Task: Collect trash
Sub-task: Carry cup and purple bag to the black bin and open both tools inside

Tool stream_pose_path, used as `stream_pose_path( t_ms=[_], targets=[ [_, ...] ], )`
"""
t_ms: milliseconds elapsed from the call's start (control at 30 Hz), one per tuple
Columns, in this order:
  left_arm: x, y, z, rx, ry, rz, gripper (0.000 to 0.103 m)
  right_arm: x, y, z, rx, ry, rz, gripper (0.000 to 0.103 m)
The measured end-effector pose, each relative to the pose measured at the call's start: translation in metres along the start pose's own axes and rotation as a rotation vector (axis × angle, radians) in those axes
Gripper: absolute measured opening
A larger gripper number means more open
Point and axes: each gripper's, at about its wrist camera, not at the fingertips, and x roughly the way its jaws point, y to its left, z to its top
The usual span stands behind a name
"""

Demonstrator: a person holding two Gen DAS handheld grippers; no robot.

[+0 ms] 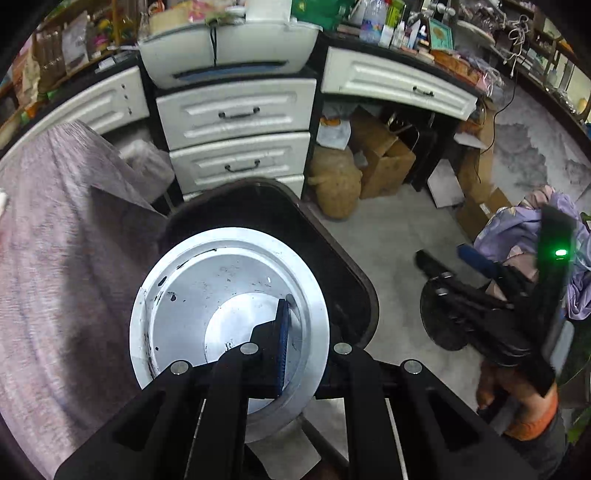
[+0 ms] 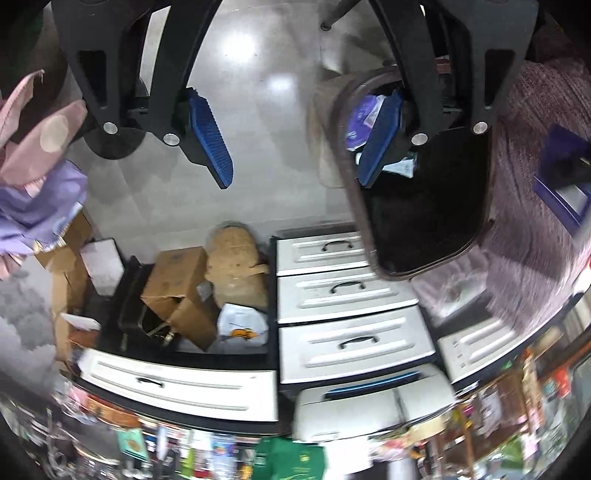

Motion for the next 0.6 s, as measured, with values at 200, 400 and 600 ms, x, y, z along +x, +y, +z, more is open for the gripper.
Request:
stream_pose_path(
  t_ms=[200,400,600],
  targets=[
    [0.045,0.001,0.009,-0.022,0.084,0.001,0.009,0.003,-0.018,-0.003,0.038,0.008,-0.009,0.070],
    [0.065,-0.009,0.013,0.027,0.128,-0.005,0.014,0.010,-0.024,-0.007,0.049,0.029,-0.011,0.070],
    [0.071,-0.015,0.009,0.042,0.139,-0.012,0.082,0.012,-0.027,-0.006,0.057,0.035,-0.019,0.071]
  ],
)
